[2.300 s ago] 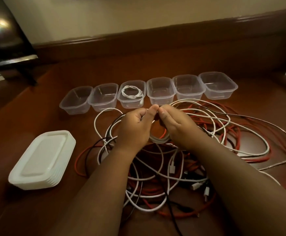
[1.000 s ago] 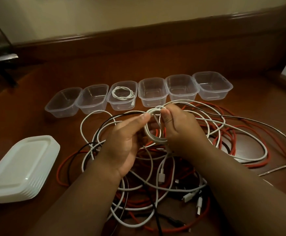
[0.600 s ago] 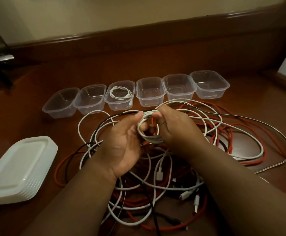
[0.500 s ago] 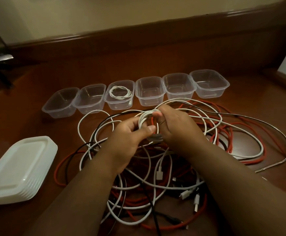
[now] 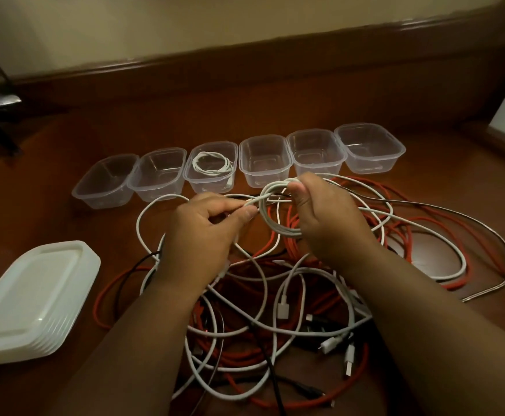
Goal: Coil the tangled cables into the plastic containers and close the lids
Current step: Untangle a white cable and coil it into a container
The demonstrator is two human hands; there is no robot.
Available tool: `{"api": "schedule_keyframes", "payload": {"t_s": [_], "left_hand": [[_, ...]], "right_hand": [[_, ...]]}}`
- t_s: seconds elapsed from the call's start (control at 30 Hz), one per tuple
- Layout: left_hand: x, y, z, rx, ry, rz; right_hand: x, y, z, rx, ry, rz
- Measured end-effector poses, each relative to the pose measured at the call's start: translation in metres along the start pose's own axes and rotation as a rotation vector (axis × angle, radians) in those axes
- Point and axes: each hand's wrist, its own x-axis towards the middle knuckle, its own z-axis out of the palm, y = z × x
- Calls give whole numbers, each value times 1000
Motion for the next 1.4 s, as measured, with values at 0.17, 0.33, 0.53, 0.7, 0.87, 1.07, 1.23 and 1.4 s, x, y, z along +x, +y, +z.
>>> {"api": "schedule_keyframes", "payload": {"t_s": [0.17, 0.33, 0.53, 0.7, 0.87, 1.07, 1.23, 1.4], "left_hand": [[-1, 3, 3, -258, 20, -160], [-15, 17, 24, -671, -87, -318], [-20, 17, 24, -912, -156, -374], [-16, 16, 20, -1082, -245, -477], [-9, 9, 19, -795, -122, -390], [-1, -7, 8, -25, -23, -35], [-7, -4, 5, 342, 33, 264], [-8, -4, 7, 365, 149, 395]], "right_hand": [[-6, -14, 8, 336, 64, 31], [-9, -18, 11, 493, 72, 146], [-8, -13, 13, 309, 91, 69], [-4, -5, 13, 217, 43, 115], [-3, -6, 13, 220, -73, 132], [0, -7, 2, 139, -161, 182], [3, -3, -3, -92, -129, 81], [4, -1, 0, 42, -37, 160]]}}
